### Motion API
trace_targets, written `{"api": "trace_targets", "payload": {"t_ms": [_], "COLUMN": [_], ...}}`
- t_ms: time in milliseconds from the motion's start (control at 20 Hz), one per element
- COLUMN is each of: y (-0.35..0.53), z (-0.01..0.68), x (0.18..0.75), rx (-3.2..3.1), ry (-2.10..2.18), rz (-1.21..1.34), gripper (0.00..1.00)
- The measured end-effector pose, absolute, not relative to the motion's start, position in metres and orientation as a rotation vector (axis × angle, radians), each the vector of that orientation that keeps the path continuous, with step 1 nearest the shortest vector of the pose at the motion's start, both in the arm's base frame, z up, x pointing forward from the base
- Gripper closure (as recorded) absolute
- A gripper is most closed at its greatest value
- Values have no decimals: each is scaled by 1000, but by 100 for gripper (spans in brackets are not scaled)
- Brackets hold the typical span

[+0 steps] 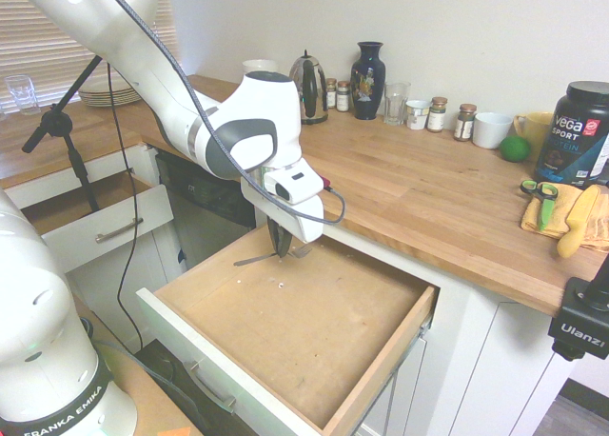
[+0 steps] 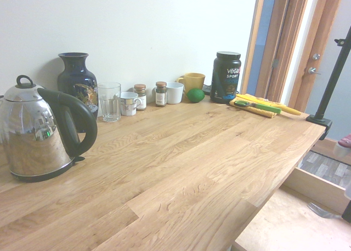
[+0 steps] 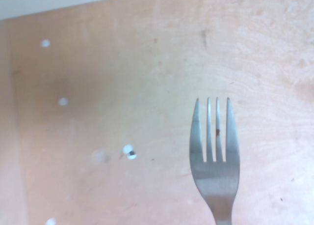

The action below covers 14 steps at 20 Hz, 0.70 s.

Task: Put fork in the drawer

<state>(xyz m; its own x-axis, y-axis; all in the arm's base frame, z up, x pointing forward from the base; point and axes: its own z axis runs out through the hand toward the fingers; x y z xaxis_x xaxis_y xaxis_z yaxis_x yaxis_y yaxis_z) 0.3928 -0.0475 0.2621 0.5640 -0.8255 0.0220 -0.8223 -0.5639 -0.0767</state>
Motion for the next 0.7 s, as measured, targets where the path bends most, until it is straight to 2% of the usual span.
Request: {"api": "trace_targets", "payload": {"t_ms": [400,700], "y": [-53,-54], "z": [208,188], "x": [400,426], "rx": [-2738,-2743], "ry": [1453,1459], "rz": [-42,-18], "gripper": [100,100]}}
